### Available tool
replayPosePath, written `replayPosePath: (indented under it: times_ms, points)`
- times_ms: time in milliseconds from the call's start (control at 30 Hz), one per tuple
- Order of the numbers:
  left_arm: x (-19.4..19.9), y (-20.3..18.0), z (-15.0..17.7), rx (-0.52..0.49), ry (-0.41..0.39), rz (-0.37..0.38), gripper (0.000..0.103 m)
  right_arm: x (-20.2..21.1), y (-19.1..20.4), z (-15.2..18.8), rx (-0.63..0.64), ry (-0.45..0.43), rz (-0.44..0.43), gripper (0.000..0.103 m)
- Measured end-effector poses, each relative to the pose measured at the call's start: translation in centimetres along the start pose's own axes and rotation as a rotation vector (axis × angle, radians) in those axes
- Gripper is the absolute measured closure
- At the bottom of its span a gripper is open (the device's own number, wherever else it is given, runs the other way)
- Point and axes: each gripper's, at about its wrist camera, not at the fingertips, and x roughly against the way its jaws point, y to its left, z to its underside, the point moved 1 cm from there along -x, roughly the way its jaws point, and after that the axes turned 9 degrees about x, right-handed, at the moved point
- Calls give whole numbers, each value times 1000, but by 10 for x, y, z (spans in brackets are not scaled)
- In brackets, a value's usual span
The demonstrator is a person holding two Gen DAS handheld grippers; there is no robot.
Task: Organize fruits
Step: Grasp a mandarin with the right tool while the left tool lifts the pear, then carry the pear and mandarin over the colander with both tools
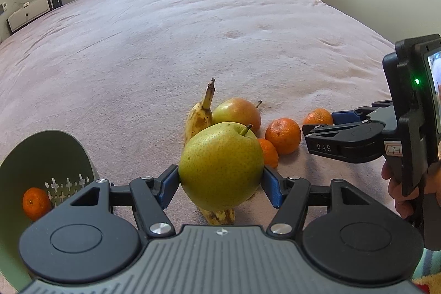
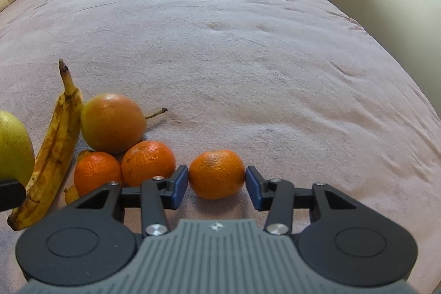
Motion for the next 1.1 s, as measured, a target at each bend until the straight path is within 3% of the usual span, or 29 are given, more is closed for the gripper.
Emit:
replayPosePath:
  times_ms: [233, 567, 1100]
  points:
    - [15, 4, -3, 11, -24, -5, 29, 19, 12, -4, 30, -51, 27, 61]
    - [51, 27, -10, 87, -68, -25, 29, 77, 45, -22, 104, -207, 17, 61]
    - [100, 76, -7, 213, -120, -66, 29, 143, 109, -34, 294, -381, -132, 62]
